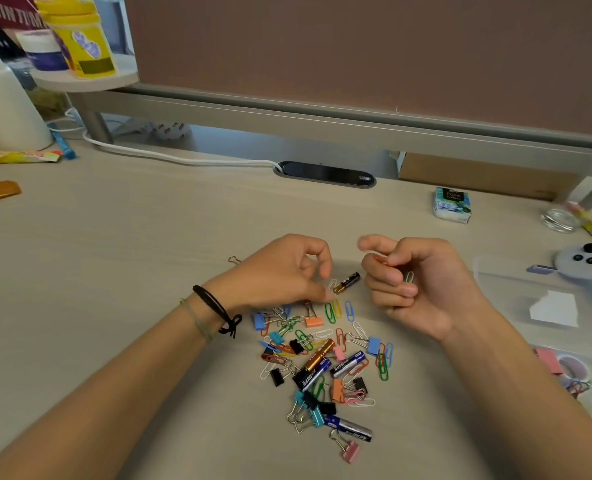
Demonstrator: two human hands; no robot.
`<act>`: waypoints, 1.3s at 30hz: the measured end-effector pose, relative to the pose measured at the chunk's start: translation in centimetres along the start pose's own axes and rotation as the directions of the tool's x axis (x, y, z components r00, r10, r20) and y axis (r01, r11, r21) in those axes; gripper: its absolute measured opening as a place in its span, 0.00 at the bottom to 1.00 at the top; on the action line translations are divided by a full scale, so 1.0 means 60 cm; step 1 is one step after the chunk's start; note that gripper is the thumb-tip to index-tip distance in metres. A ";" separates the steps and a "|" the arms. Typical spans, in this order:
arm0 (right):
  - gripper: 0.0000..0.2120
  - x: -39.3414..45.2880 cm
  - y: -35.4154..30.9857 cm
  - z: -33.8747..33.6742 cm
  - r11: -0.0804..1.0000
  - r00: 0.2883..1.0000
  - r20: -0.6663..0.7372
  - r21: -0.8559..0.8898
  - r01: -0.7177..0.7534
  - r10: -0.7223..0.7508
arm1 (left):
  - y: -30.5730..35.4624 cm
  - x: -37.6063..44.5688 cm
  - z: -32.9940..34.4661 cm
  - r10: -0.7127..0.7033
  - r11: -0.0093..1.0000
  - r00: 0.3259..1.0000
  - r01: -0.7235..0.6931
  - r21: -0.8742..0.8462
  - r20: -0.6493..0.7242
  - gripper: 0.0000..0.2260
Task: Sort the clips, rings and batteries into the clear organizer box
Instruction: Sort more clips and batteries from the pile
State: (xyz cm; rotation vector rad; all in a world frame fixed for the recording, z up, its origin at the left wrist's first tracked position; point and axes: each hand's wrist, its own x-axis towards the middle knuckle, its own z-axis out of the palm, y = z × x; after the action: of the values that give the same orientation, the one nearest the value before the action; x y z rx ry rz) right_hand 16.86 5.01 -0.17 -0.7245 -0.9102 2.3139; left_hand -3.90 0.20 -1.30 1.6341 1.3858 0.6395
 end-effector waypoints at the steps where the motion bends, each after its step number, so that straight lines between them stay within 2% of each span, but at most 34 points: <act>1: 0.17 -0.001 -0.001 0.000 1.000 1.000 -0.007 0.009 -0.002 0.003 | 0.002 -0.001 0.003 0.030 0.998 0.999 -0.031 0.055 0.016 0.07; 3: 0.18 -0.001 -0.004 0.003 1.000 1.000 -0.021 0.020 -0.009 0.010 | 0.007 -0.002 0.011 0.080 0.979 0.996 -0.084 0.188 0.027 0.06; 7: 0.11 0.000 -0.006 0.003 0.999 0.997 -0.052 0.010 -0.049 0.049 | 0.006 0.001 0.022 0.108 0.922 0.994 -0.107 0.371 0.020 0.06; 11: 0.22 -0.001 -0.007 0.002 0.955 0.982 -0.186 -0.285 -0.077 0.024 | 0.003 0.002 0.024 0.111 0.867 0.994 -0.097 0.489 -0.001 0.03; 13: 0.23 -0.006 -0.009 0.004 0.859 0.975 -0.218 -0.507 -0.075 -0.043 | 0.005 0.001 0.023 0.122 0.832 0.993 -0.097 0.547 -0.009 0.02; 15: 0.22 -0.012 -0.011 0.003 0.715 0.974 -0.200 -0.696 -0.066 -0.105 | 0.005 0.000 0.023 0.126 0.791 0.992 -0.106 0.602 0.009 0.01; 19: 0.15 -0.019 -0.015 0.003 0.462 0.971 -0.183 -0.882 -0.095 -0.151 | 0.007 -0.002 0.024 0.123 0.686 0.991 -0.126 0.716 0.057 0.02; 21: 0.15 -0.016 -0.010 0.005 0.267 0.949 -0.227 -0.949 -0.165 -0.221 | 0.007 -0.004 0.020 0.127 0.686 0.990 -0.134 0.715 0.063 0.03; 23: 0.16 -0.010 0.002 0.010 0.011 0.913 -0.262 -0.962 -0.273 -0.313 | 0.004 -0.005 0.009 0.114 0.790 0.993 -0.112 0.602 0.035 0.05; 24: 0.16 -0.009 0.011 0.016 -0.108 0.898 -0.266 -0.941 -0.321 -0.351 | 0.001 -0.004 0.002 0.109 0.871 0.994 -0.103 0.481 0.016 0.07; 26: 0.14 -0.010 0.029 0.033 -0.283 0.893 -0.232 -0.891 -0.354 -0.386 | -0.003 -0.002 -0.010 0.113 0.991 0.994 -0.113 0.072 0.001 0.09; 27: 0.12 -0.012 0.035 0.044 -0.343 0.897 -0.209 -0.871 -0.352 -0.390 | -0.003 -0.001 -0.014 0.118 0.981 0.993 -0.116 -0.159 0.003 0.08; 28: 0.11 -0.015 0.040 0.055 -0.397 0.901 -0.184 -0.850 -0.347 -0.393 | -0.003 -0.001 -0.019 0.120 0.927 0.993 -0.109 -0.360 0.009 0.07; 30: 0.14 -0.018 0.049 0.072 -0.505 0.911 -0.118 -0.801 -0.323 -0.395 | -0.006 -0.004 -0.025 0.118 0.768 0.993 -0.079 -0.635 0.019 0.06; 33: 0.17 -0.016 0.062 0.089 -0.629 0.927 -0.023 -0.728 -0.272 -0.375 | -0.012 -0.009 -0.031 0.102 0.582 0.994 -0.034 -0.812 0.031 0.10; 36: 0.12 -0.010 0.070 0.100 -0.661 0.934 0.016 -0.711 -0.240 -0.356 | -0.014 -0.011 -0.037 -0.008 0.490 1.000 0.022 -0.871 0.021 0.16; 37: 0.11 -0.007 0.069 0.099 -0.652 0.934 0.014 -0.719 -0.238 -0.357 | -0.016 -0.014 -0.040 -0.062 0.499 0.998 0.042 -0.866 0.012 0.17; 38: 0.12 -0.004 0.064 0.096 -0.620 0.932 -0.001 -0.747 -0.241 -0.361 | -0.020 -0.018 -0.042 -0.119 0.551 0.993 0.059 -0.832 -0.008 0.19; 39: 0.11 -0.001 0.056 0.088 -0.554 0.935 -0.035 -0.797 -0.239 -0.353 | -0.023 -0.025 -0.042 -0.168 0.665 0.984 0.069 -0.744 -0.059 0.19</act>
State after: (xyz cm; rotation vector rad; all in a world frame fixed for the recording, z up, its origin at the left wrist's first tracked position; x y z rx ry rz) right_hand 12.51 0.58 0.73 -1.5144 -2.7609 0.0600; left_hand -7.08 -0.51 -1.06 0.8405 1.0762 1.0720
